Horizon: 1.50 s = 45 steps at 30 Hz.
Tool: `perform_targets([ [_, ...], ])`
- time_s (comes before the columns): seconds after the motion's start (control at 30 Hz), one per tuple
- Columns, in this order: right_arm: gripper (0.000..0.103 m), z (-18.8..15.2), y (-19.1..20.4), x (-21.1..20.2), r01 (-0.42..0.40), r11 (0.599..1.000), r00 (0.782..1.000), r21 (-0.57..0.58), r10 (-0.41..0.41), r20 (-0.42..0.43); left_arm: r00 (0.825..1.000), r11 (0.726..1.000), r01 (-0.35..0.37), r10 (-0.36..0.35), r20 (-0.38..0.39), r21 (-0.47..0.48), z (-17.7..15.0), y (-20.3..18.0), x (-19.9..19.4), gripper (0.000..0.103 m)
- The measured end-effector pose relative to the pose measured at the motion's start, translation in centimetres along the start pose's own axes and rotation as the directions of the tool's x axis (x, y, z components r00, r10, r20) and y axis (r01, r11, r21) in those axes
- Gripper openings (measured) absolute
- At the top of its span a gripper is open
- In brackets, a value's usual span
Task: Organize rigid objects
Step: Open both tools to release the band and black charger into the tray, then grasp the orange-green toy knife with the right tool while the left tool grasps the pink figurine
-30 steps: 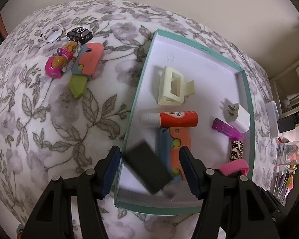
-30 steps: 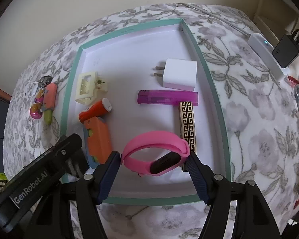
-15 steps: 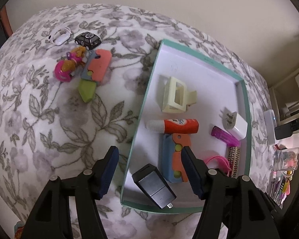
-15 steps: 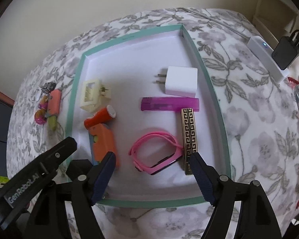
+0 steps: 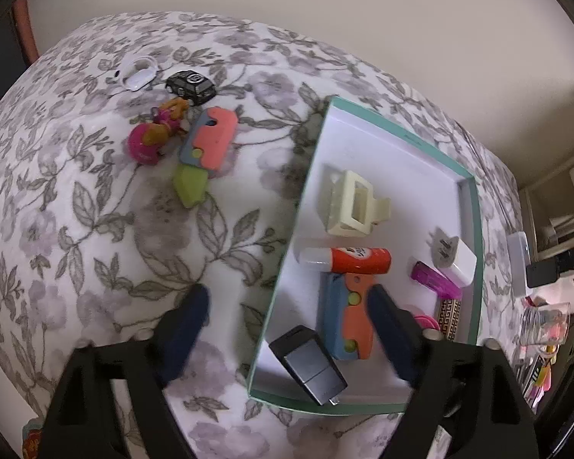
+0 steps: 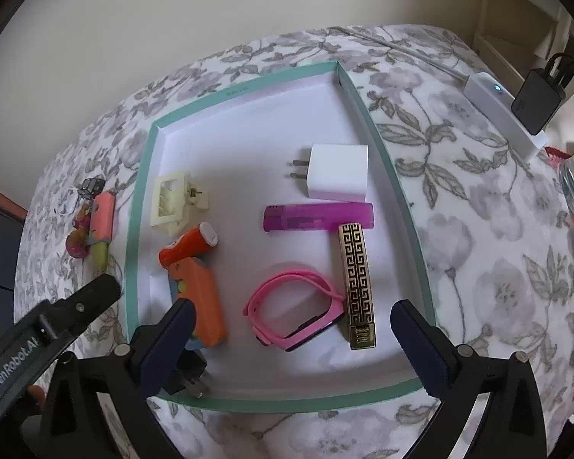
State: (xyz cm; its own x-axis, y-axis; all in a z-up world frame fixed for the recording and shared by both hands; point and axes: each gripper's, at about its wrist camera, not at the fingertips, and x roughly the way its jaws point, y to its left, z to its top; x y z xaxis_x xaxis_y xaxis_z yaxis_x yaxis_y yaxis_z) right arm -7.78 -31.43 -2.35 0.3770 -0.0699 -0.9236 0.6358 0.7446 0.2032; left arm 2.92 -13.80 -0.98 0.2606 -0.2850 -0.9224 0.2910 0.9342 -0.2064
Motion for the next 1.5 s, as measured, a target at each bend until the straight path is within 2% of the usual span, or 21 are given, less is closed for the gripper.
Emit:
perform_targets([
  [0.27,0.103,0.3,0.8,-1.0,-0.023,1.0,0.997,-0.014,0.024,0.071,0.997,0.994,-0.061,0.065,0.042,-0.092,0.9,2.7,-0.9,0.091],
  [0.4,0.103,0.2,2.1,-1.2,-0.029,0.997,0.993,-0.067,0.037,0.116,0.99,0.985,-0.115,0.124,0.06,-0.132,1.4,4.2,-1.3,0.091],
  [0.5,0.103,0.0,3.0,-0.9,-0.038,0.994,0.991,-0.098,0.05,0.123,0.984,0.975,-0.151,0.163,0.066,-0.16,1.7,5.4,-1.5,0.091],
  [0.77,0.103,-0.6,6.0,-0.7,-0.078,0.983,0.985,-0.164,0.101,0.139,0.976,0.957,-0.182,0.203,0.078,-0.225,2.5,8.3,-2.3,0.091],
  [0.97,0.103,-0.9,8.7,-0.3,-0.124,0.97,0.979,-0.21,0.154,0.135,0.98,0.949,-0.167,0.189,0.058,-0.267,3.2,10.6,-2.1,0.09],
  [1.23,0.103,-0.5,11.9,0.4,-0.141,0.954,0.975,-0.265,0.18,0.128,0.985,0.924,-0.143,0.166,0.036,-0.355,4.2,14.6,-1.8,0.091],
  [1.3,0.103,-0.1,12.7,0.6,-0.146,0.951,0.974,-0.273,0.187,0.13,0.99,0.918,-0.116,0.137,0.029,-0.379,4.6,15.4,-1.5,0.091],
  [1.5,0.1,1.2,14.7,0.5,-0.172,0.94,0.964,-0.295,0.222,0.145,0.992,0.913,-0.09,0.118,0.046,-0.397,6.0,16.5,-1.0,0.09],
])
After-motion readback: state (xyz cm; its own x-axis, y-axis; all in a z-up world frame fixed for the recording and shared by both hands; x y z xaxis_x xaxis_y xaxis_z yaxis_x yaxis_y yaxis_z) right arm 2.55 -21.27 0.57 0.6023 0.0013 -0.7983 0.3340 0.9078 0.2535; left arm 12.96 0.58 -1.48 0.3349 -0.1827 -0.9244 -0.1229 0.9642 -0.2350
